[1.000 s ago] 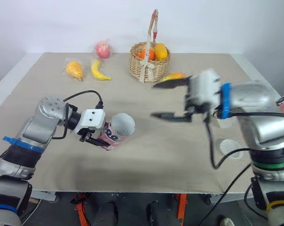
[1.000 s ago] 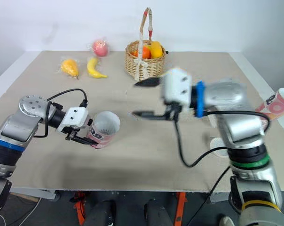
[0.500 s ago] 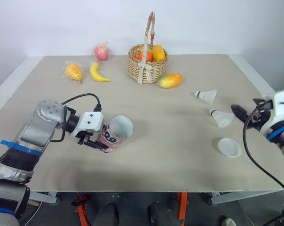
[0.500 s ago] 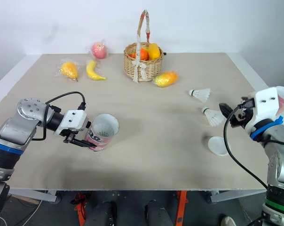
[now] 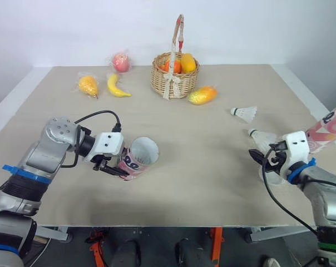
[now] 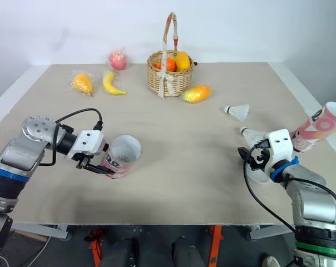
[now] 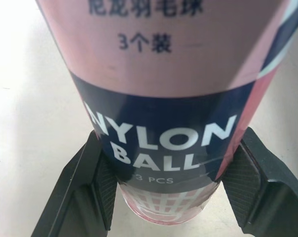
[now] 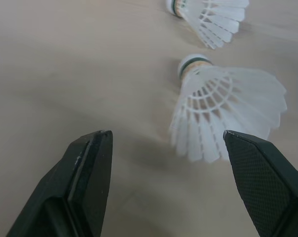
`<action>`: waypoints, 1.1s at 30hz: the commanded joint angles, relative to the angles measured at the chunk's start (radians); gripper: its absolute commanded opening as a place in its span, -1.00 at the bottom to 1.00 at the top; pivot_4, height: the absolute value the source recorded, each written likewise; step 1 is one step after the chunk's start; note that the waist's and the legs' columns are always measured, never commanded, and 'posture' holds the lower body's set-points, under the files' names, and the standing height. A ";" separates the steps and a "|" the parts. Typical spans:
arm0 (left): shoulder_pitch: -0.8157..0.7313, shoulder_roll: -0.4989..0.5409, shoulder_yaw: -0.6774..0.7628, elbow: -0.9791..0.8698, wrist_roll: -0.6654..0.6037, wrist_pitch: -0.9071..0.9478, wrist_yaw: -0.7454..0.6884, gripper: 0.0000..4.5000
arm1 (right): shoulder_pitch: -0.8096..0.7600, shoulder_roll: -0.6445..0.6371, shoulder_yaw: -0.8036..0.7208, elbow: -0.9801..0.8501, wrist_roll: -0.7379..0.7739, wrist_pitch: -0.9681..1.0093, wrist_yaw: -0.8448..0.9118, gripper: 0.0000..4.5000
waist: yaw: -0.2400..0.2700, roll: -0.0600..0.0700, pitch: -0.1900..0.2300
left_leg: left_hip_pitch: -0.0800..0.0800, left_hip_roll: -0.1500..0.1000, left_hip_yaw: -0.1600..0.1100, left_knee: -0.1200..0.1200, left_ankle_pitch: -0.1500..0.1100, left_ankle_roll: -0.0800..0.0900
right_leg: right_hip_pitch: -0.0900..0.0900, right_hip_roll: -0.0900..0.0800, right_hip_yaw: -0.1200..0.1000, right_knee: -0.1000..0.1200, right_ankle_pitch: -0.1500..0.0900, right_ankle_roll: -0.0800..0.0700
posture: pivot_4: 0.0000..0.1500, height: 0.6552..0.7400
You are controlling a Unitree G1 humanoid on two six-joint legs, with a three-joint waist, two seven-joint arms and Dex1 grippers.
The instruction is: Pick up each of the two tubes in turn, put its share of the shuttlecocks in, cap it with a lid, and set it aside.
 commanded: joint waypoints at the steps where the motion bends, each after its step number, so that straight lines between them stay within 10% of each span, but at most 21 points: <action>1: 0.028 -0.007 -0.059 0.001 0.007 0.010 -0.035 0.19 | -0.087 -0.004 0.031 0.107 -0.035 -0.083 -0.003 0.71 | 0.000 0.000 0.000 | 0.000 0.000 0.000 0.000 0.000 0.000 | 0.000 0.000 0.000 0.000 0.000 0.000 | 1.00 1.00; 7: 0.028 -0.004 -0.056 -0.006 0.004 0.019 -0.031 0.19 | -0.181 -0.008 0.080 0.250 -0.066 -0.178 0.020 0.36 | 0.000 0.000 0.000 | 0.000 0.000 0.000 0.000 0.000 0.000 | 0.000 0.000 0.000 0.000 0.000 0.000 | 1.00 1.00; 14: 0.039 0.008 -0.048 -0.027 -0.002 0.042 -0.026 0.19 | -0.177 -0.033 0.065 0.171 -0.050 -0.201 0.048 -0.98 | 0.000 0.000 0.000 | -0.001 0.000 0.000 0.000 -0.002 0.002 | 0.000 0.000 0.000 0.000 -0.002 0.000 | 1.00 1.00; 25: 0.026 0.007 -0.051 -0.016 -0.001 0.041 -0.034 0.19 | -0.196 -0.168 0.214 -0.582 0.286 -0.130 0.485 -0.98 | 0.001 0.001 0.001 | -0.001 0.001 -0.002 0.000 -0.002 0.003 | 0.000 0.001 -0.002 0.000 -0.003 -0.001 | 1.00 1.00; 33: 0.003 -0.002 -0.061 0.010 0.007 0.029 -0.039 0.19 | -0.487 -0.105 0.491 -0.511 0.151 -0.225 0.633 -0.98 | 0.000 0.000 0.001 | -0.001 0.001 -0.001 0.003 -0.003 0.003 | 0.000 0.000 -0.002 0.000 -0.001 -0.001 | 1.00 1.00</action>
